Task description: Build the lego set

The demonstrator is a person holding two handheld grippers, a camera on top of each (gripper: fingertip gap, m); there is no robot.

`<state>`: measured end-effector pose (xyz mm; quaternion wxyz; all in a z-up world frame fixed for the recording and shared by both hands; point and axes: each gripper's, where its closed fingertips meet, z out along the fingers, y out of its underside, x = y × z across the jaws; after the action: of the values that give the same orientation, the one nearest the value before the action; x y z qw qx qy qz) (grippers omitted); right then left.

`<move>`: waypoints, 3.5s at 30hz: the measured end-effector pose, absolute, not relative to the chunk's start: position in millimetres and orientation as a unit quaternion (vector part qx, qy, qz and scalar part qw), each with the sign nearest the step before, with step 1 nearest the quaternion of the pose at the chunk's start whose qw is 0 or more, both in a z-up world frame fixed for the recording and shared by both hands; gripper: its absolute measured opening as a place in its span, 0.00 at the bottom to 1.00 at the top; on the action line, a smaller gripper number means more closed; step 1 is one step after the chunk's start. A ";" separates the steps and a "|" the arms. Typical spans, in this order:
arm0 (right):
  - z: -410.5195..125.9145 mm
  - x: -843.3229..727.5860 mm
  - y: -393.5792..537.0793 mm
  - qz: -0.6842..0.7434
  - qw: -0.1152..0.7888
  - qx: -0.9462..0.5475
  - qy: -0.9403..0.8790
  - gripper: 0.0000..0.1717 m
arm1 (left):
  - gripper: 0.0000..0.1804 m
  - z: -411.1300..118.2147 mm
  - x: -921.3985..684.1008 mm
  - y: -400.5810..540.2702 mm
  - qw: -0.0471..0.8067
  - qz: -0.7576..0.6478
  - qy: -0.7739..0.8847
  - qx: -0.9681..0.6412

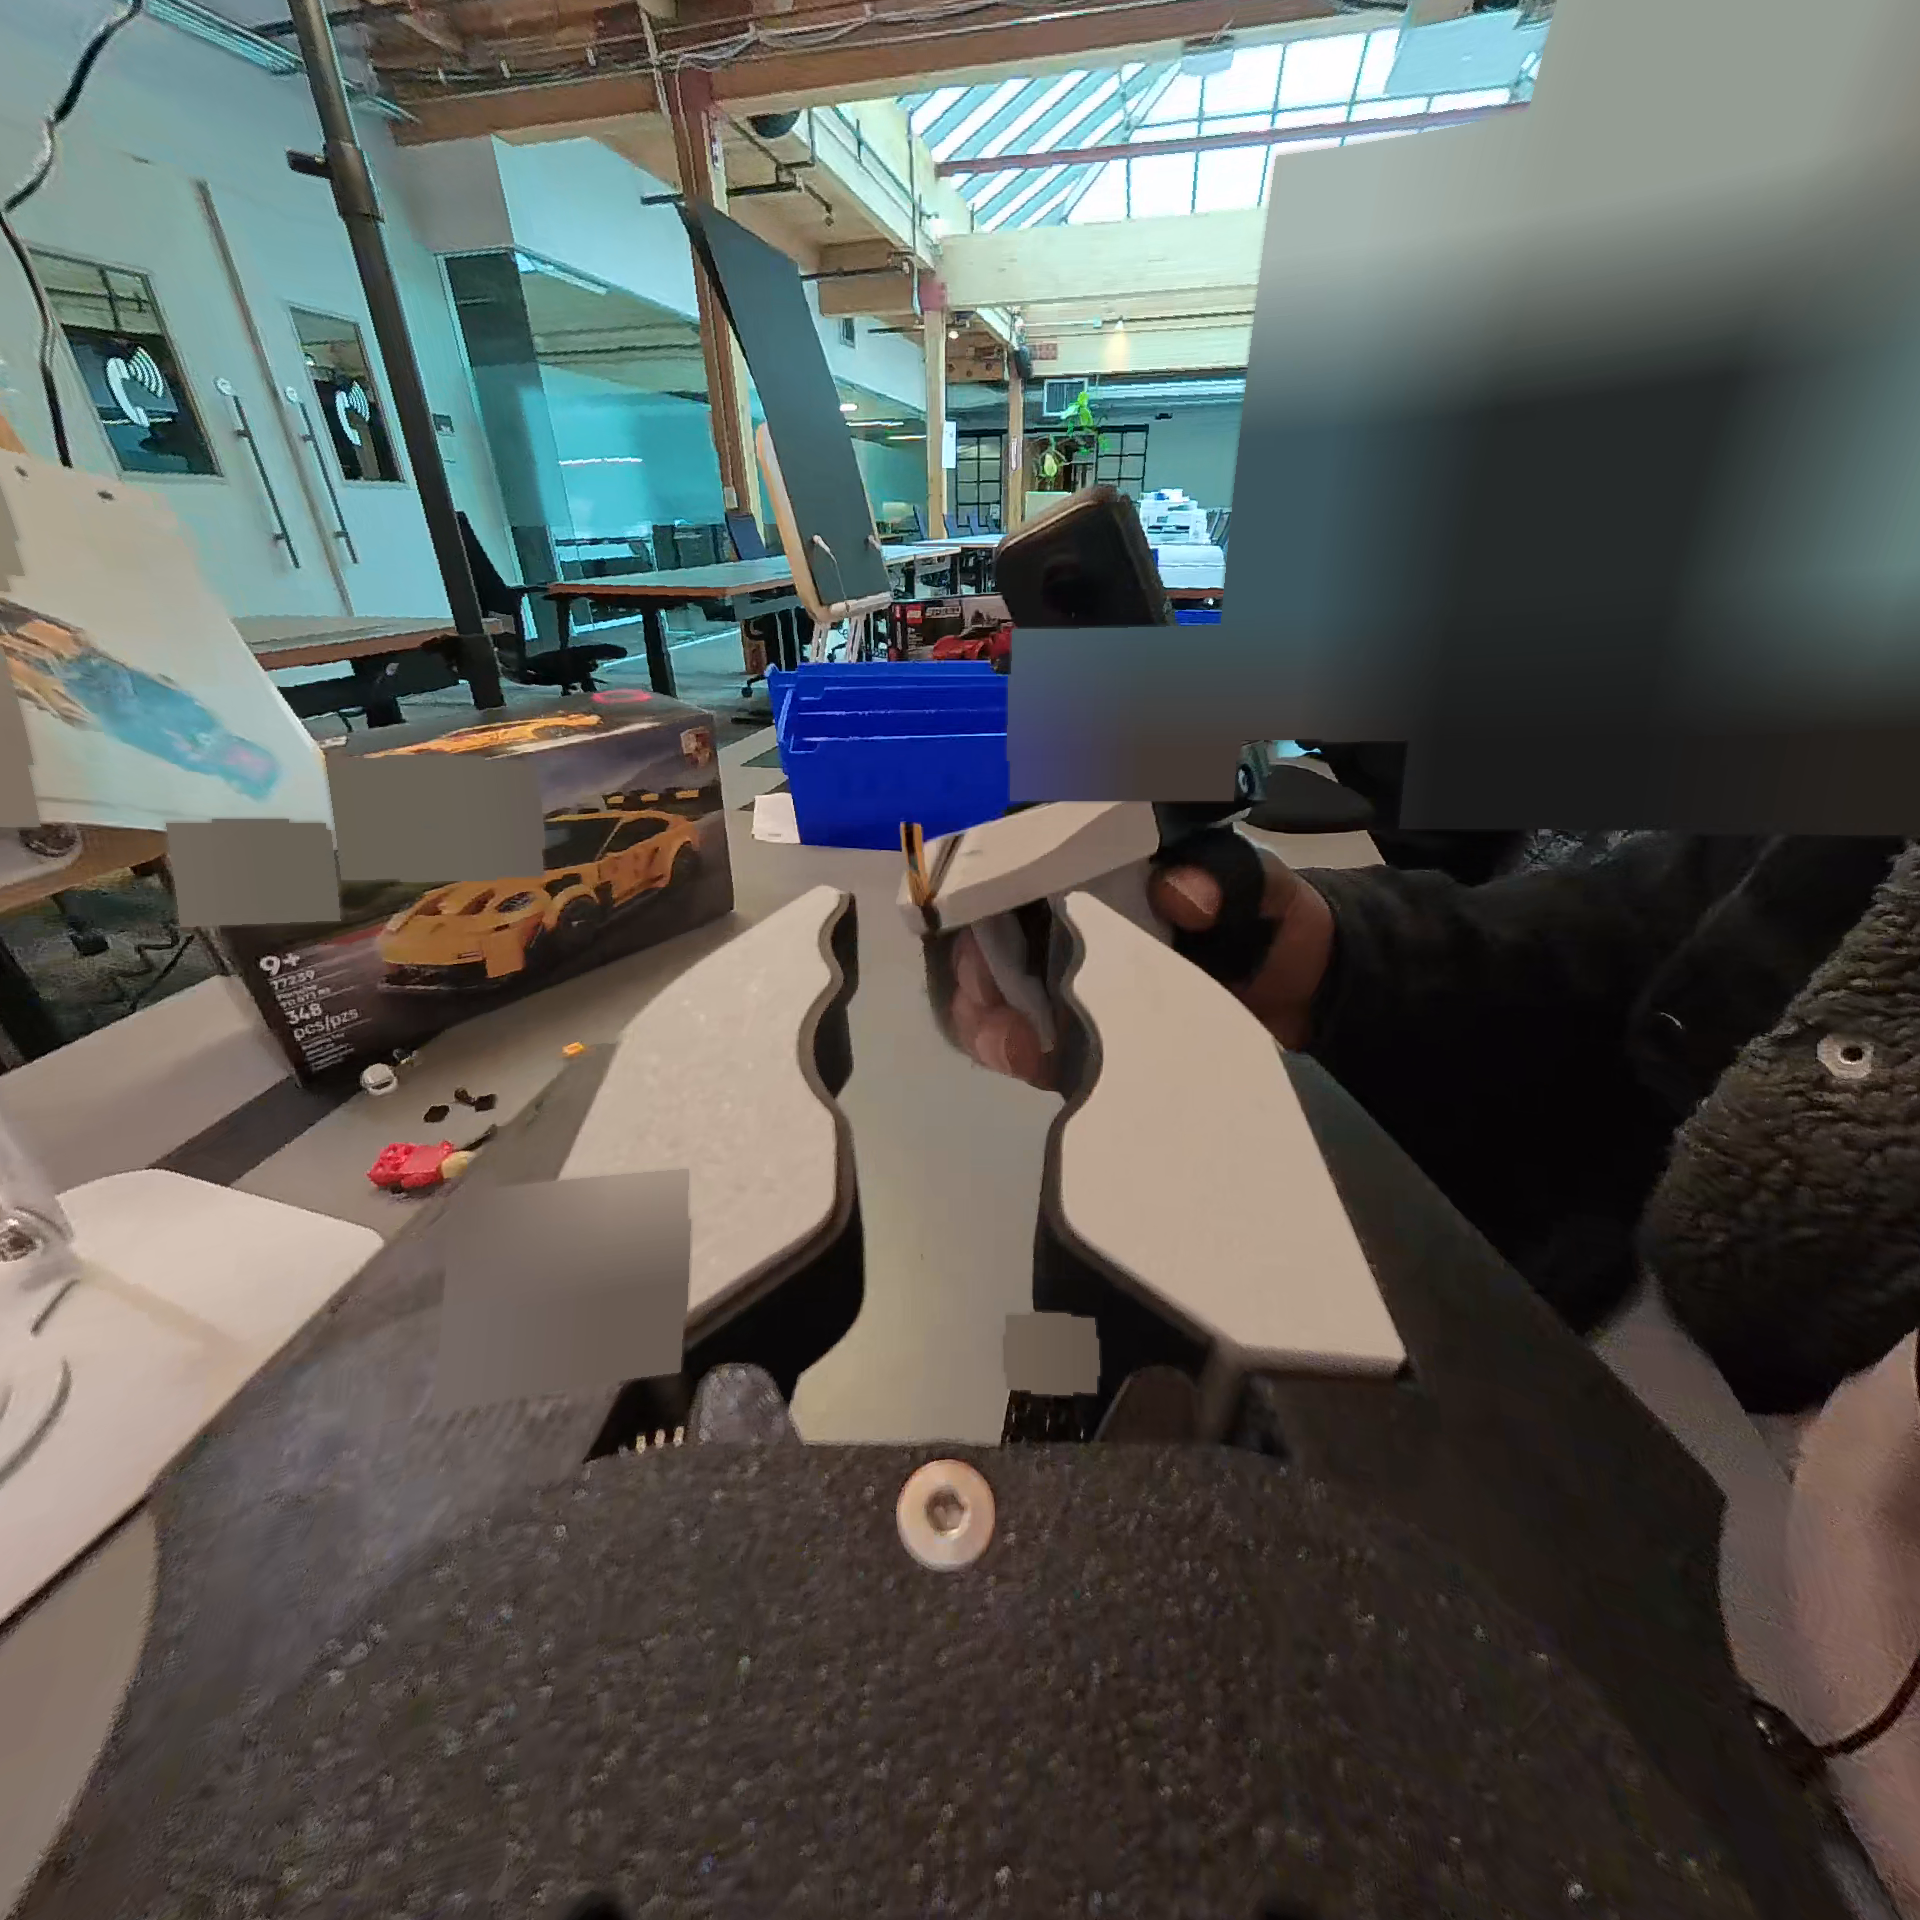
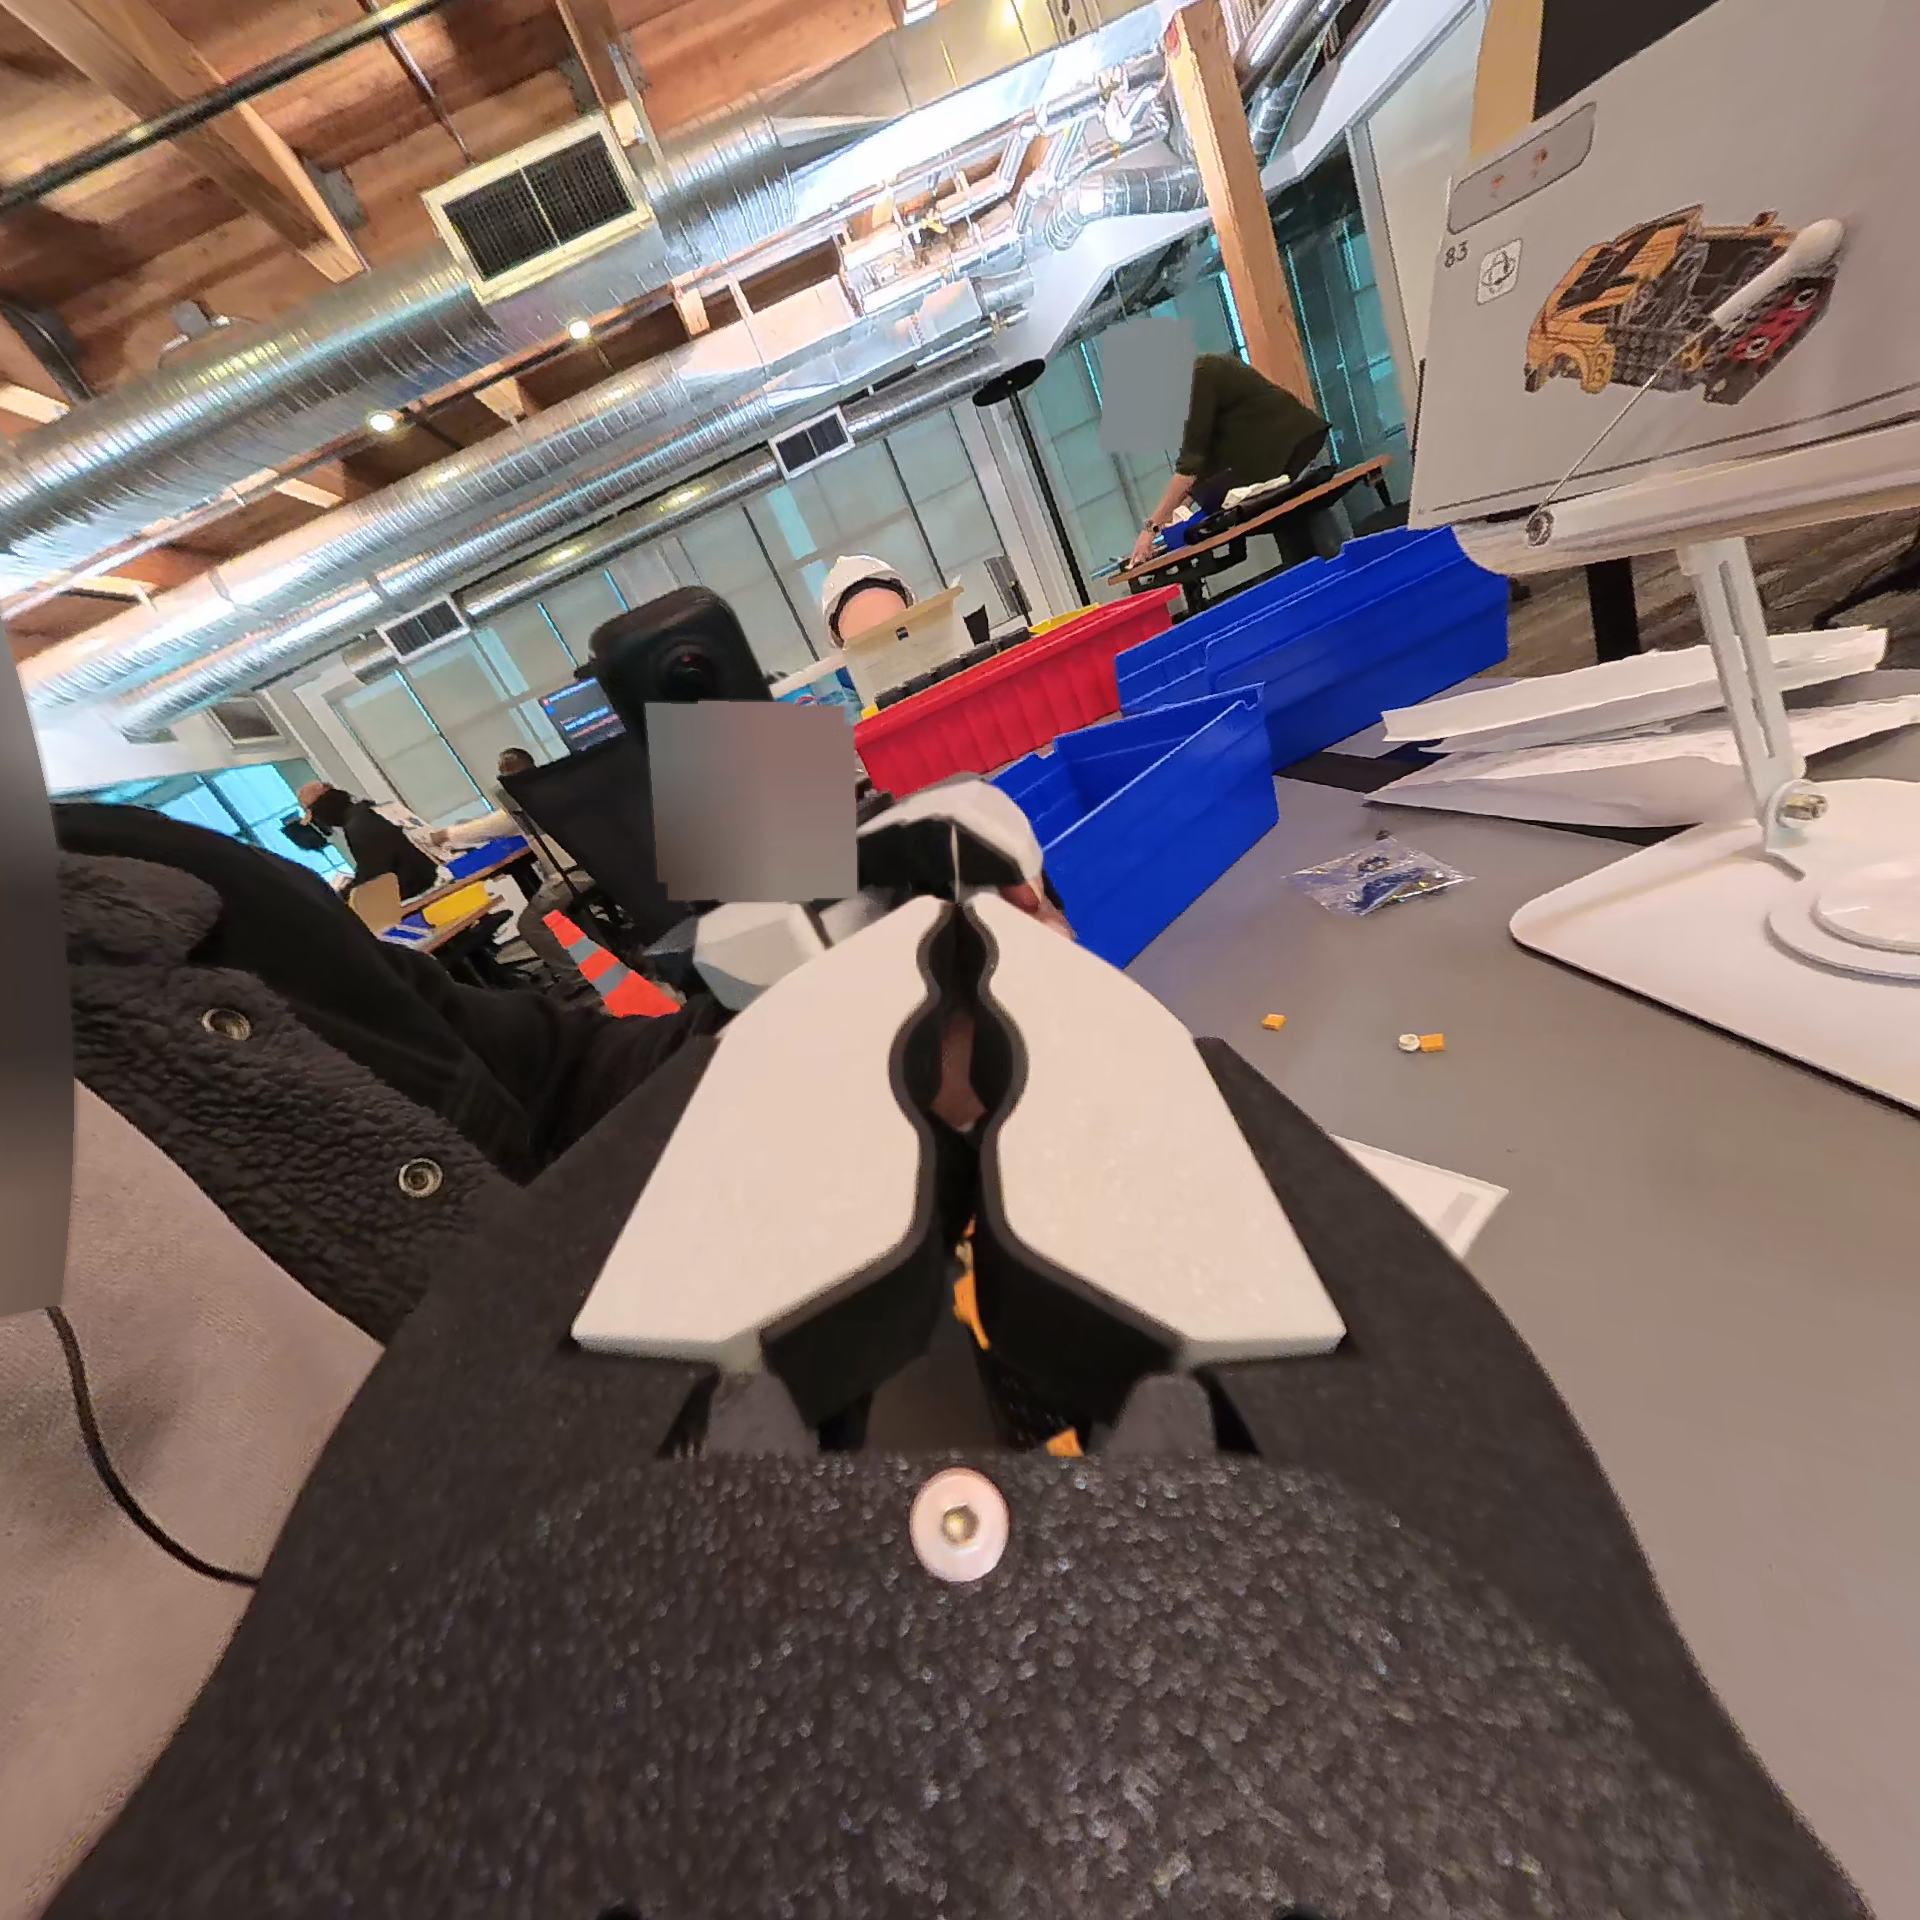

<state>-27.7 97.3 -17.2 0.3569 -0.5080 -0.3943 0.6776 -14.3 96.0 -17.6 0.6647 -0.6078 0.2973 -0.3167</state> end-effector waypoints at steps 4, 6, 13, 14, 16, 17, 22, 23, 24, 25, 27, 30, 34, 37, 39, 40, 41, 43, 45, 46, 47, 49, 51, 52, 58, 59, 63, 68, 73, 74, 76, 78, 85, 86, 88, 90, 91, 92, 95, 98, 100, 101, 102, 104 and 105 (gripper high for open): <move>-34.5 -31.4 96.6 0.639 0.338 -0.526 -0.448 0.00 | 0.20 -17.1 -22.0 96.0 0.637 -0.354 0.293 -0.619; -51.5 -34.7 93.3 0.595 0.322 -0.542 -0.498 0.00 | 0.17 -19.8 -28.1 95.9 0.593 -0.405 0.280 -0.637; -100.3 -31.6 80.6 0.446 0.244 -0.552 -0.661 0.00 | 0.11 -64.2 -38.0 85.5 0.445 -0.352 0.366 -0.738; -103.4 -30.8 79.2 0.435 0.227 -0.551 -0.676 0.00 | 0.11 -73.8 -38.6 82.4 0.421 -0.330 0.387 -0.751; -108.4 -28.9 76.0 0.417 0.191 -0.547 -0.701 0.00 | 0.09 -88.0 -39.1 78.3 0.383 -0.302 0.412 -0.770; -110.3 -28.2 74.9 0.410 0.174 -0.545 -0.711 0.00 | 0.08 -91.2 -38.3 77.1 0.370 -0.301 0.414 -0.775; -113.6 -28.5 70.1 0.401 0.112 -0.540 -0.732 0.00 | 0.05 -94.9 -35.8 71.9 0.328 -0.323 0.407 -0.789; -113.5 -28.9 69.5 0.401 0.104 -0.539 -0.733 0.00 | 0.05 -95.1 -35.8 71.1 0.323 -0.325 0.404 -0.792; -113.2 -28.9 69.9 0.402 0.097 -0.538 -0.734 0.00 | 0.05 -95.7 -35.7 69.9 0.317 -0.328 0.402 -0.794; -112.9 -29.4 69.7 0.402 0.092 -0.538 -0.735 0.00 | 0.04 -96.4 -35.8 68.8 0.313 -0.328 0.401 -0.796; -112.4 -29.9 68.5 0.404 0.082 -0.536 -0.736 0.00 | 0.04 -98.1 -35.5 66.7 0.308 -0.331 0.397 -0.799; -113.3 -30.8 65.5 0.405 0.069 -0.533 -0.740 0.00 | 0.04 -101.7 -34.6 64.5 0.302 -0.334 0.389 -0.804; -117.7 -29.7 61.0 0.400 0.049 -0.531 -0.745 0.00 | 0.04 -106.8 -31.4 58.7 0.291 -0.344 0.384 -0.806; -119.0 -28.3 58.1 0.395 0.033 -0.530 -0.749 0.00 | 0.02 -109.0 -30.5 55.4 0.287 -0.348 0.383 -0.806; -119.7 -27.2 56.6 0.393 0.024 -0.529 -0.752 0.00 | 0.02 -109.8 -30.0 54.3 0.286 -0.351 0.380 -0.806; -119.8 -27.1 55.6 0.393 0.020 -0.529 -0.752 0.00 | 0.02 -110.5 -29.8 53.8 0.285 -0.353 0.379 -0.807; -120.0 -27.0 54.3 0.392 0.016 -0.528 -0.753 0.00 | 0.02 -111.1 -29.4 52.7 0.284 -0.355 0.379 -0.806; -120.3 -26.9 52.2 0.389 0.008 -0.527 -0.755 0.00 | 0.02 -112.1 -30.5 51.2 0.282 -0.354 0.379 -0.807; -121.8 -25.0 51.1 0.390 -0.008 -0.526 -0.756 0.00 | 0.04 -110.8 -35.4 53.1 0.293 -0.348 0.376 -0.808; -125.0 -26.8 51.0 0.390 -0.018 -0.526 -0.756 0.00 | 0.05 -109.9 -39.0 54.8 0.301 -0.342 0.373 -0.808; -126.2 -25.3 50.6 0.390 -0.028 -0.525 -0.756 0.00 | 0.06 -110.1 -43.0 56.2 0.310 -0.335 0.373 -0.808; -127.2 -24.3 50.0 0.390 -0.046 -0.523 -0.756 0.00 | 0.08 -113.0 -48.4 55.0 0.317 -0.323 0.378 -0.808; -127.7 -25.1 49.4 0.387 -0.065 -0.520 -0.759 0.00 | 0.09 -117.0 -49.7 51.8 0.319 -0.318 0.387 -0.805; -127.8 -25.7 48.9 0.385 -0.074 -0.518 -0.760 0.00 | 0.08 -117.4 -48.2 49.4 0.320 -0.321 0.391 -0.801; -125.1 -31.2 46.0 0.372 -0.100 -0.502 -0.774 0.00 | 0.04 -117.4 -38.7 41.7 0.311 -0.362 0.380 -0.792; -124.6 -31.5 45.1 0.371 -0.103 -0.500 -0.776 0.00 | 0.03 -118.4 -39.1 41.8 0.307 -0.369 0.374 -0.793; -125.3 -32.7 44.9 0.367 -0.108 -0.499 -0.778 0.00 | 0.01 -116.9 -42.0 43.0 0.307 -0.390 0.357 -0.792; -124.3 -34.8 46.0 0.370 -0.109 -0.498 -0.777 0.00 | 0.01 -116.4 -41.5 42.3 0.304 -0.396 0.356 -0.790; -123.3 -38.0 44.4 0.374 -0.107 -0.495 -0.777 0.00 | 0.00 -117.0 -41.8 43.1 0.302 -0.394 0.355 -0.792; -122.7 -38.4 44.1 0.375 -0.107 -0.495 -0.777 0.00 | 0.00 -117.2 -42.0 43.1 0.302 -0.393 0.355 -0.793; -122.4 -38.9 44.2 0.375 -0.106 -0.495 -0.777 0.00 | 0.00 -117.1 -42.5 43.6 0.302 -0.394 0.351 -0.794; -121.8 -38.5 44.2 0.377 -0.104 -0.494 -0.776 0.00 | 0.00 -116.3 -42.8 44.3 0.304 -0.399 0.344 -0.794; -102.6 -50.4 55.4 0.455 -0.021 -0.510 -0.730 0.00 | 0.00 -94.7 -50.7 51.6 0.332 -0.490 0.249 -0.767; -97.9 -51.6 57.2 0.477 -0.001 -0.511 -0.715 0.01 | 0.00 -91.1 -52.3 52.0 0.337 -0.505 0.235 -0.759; -92.1 -51.0 59.1 0.511 0.042 -0.508 -0.692 0.03 | 0.00 -85.5 -55.4 52.4 0.343 -0.534 0.210 -0.743; -84.8 -48.4 57.2 0.551 0.067 -0.503 -0.663 0.17 | 0.00 -82.4 -58.2 53.2 0.345 -0.558 0.188 -0.731; -79.8 -48.6 58.0 0.571 0.086 -0.504 -0.642 0.16 | 0.00 -80.8 -59.1 53.6 0.344 -0.571 0.176 -0.724; -75.8 -49.9 60.3 0.586 0.111 -0.510 -0.619 0.14 | 0.00 -78.8 -59.9 54.1 0.341 -0.586 0.163 -0.717; -72.6 -51.8 62.3 0.611 0.151 -0.535 -0.563 0.08 | 0.00 -76.7 -62.0 57.6 0.331 -0.616 0.125 -0.703; -73.1 -53.1 65.5 0.634 0.155 -0.562 -0.508 0.06 | 0.00 -77.3 -63.2 60.7 0.320 -0.633 0.095 -0.698; -74.5 -53.6 69.3 0.630 0.179 -0.567 -0.500 0.05 | 0.00 -77.5 -63.1 61.7 0.310 -0.645 0.077 -0.694; -76.6 -53.9 70.7 0.614 0.204 -0.565 -0.512 0.04 | 0.00 -77.3 -62.9 61.7 0.304 -0.653 0.068 -0.691; -78.2 -54.1 71.9 0.590 0.241 -0.556 -0.534 0.04 | 0.00 -77.3 -62.7 61.7 0.297 -0.659 0.059 -0.688; -78.5 -53.0 72.2 0.531 0.326 -0.519 -0.585 0.05 | 0.00 -77.9 -62.4 62.0 0.288 -0.668 0.045 -0.685; -78.2 -52.4 71.2 0.507 0.354 -0.501 -0.605 0.06 | 0.00 -78.7 -62.2 62.4 0.284 -0.670 0.040 -0.685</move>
<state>-52.4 71.2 -78.2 0.3544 -0.5010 -0.6050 0.5074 -62.2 62.4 -78.7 0.2843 -0.6848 0.0401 -0.6698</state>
